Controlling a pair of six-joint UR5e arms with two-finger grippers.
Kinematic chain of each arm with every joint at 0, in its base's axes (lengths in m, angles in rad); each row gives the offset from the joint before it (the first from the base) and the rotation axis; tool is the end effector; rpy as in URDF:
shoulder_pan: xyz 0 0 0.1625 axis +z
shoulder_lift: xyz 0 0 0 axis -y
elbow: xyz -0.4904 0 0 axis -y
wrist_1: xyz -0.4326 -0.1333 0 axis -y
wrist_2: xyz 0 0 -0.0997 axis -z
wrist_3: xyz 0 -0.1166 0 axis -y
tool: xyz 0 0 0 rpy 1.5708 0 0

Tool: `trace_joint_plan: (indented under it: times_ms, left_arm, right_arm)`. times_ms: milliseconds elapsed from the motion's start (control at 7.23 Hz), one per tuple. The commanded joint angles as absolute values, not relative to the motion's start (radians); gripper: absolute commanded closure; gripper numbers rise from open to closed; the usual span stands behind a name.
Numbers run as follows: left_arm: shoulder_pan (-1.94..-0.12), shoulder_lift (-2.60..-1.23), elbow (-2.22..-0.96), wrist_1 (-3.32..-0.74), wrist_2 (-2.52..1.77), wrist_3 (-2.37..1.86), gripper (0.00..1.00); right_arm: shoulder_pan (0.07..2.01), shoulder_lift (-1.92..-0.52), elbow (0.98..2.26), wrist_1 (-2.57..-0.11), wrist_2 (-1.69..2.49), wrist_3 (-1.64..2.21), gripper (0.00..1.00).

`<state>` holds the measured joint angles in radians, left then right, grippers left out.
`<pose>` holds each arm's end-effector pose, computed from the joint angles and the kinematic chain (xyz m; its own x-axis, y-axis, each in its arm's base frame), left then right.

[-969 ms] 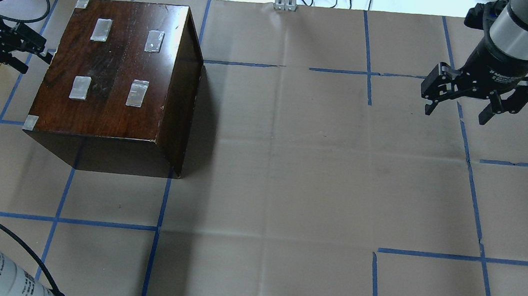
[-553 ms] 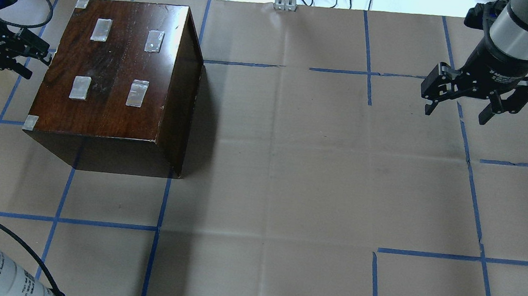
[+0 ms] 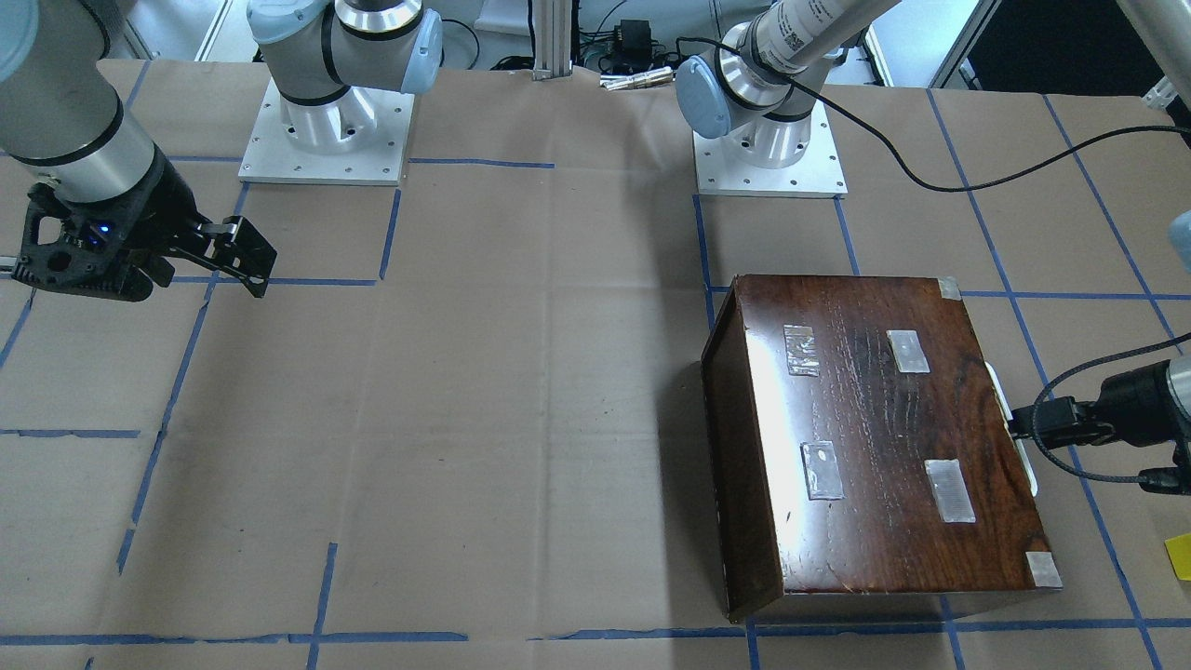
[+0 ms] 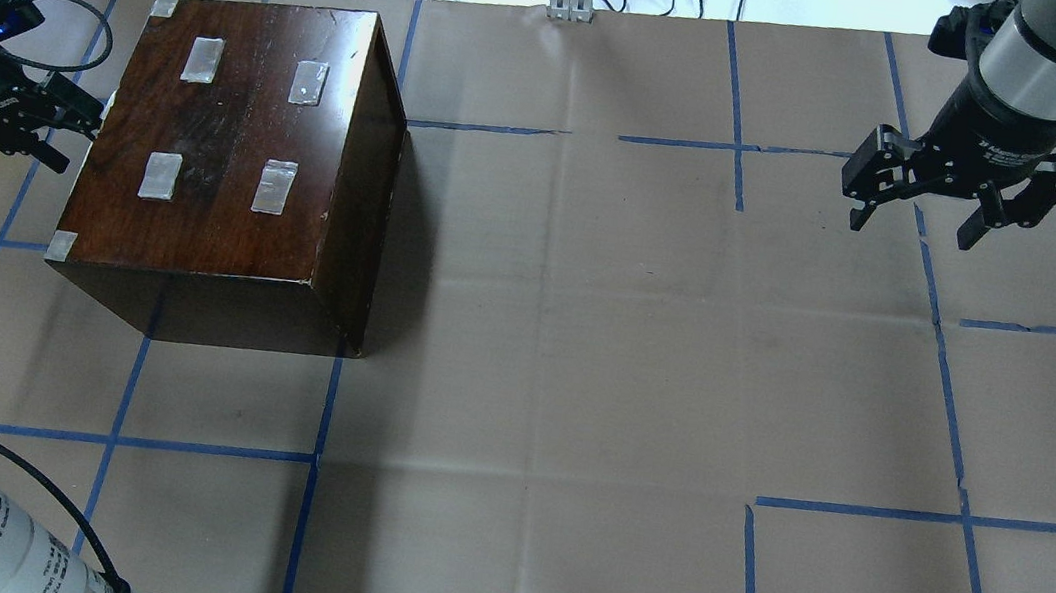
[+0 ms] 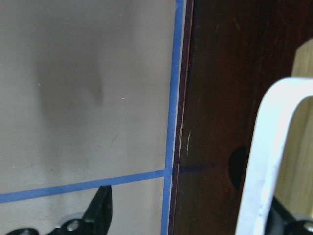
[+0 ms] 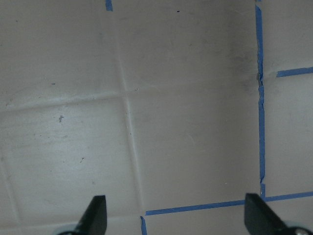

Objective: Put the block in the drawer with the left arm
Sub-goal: 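Pull the drawer open away from the cabinet with the left gripper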

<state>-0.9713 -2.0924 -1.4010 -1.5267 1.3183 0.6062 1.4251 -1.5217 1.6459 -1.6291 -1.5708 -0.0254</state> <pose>0.2672 -0.6789 0.3008 -0.9283 -0.0520 0.3682 -0.0108 0.9935 0.1133 0.0527 -0.5587 0.4758 -0.9928 0.1201 -0.0017 0.1197 0.9906 0.0658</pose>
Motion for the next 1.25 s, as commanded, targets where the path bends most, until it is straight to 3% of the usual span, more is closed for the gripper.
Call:
trace_joint_plan:
  times_ms: [0,1107]
  left_arm:
    - [-0.966,-2.089,-1.394,-1.519,1.394,0.614,0.02]
    - [-0.853,-2.105,-1.353,-1.517,1.451,0.650,0.01]
  right_arm:
    - [1.425,-1.522,1.646,-1.629,-1.571,-0.026,0.00]
    - [1.425,-1.522,1.644,-1.629,-1.571,-0.026,0.00]
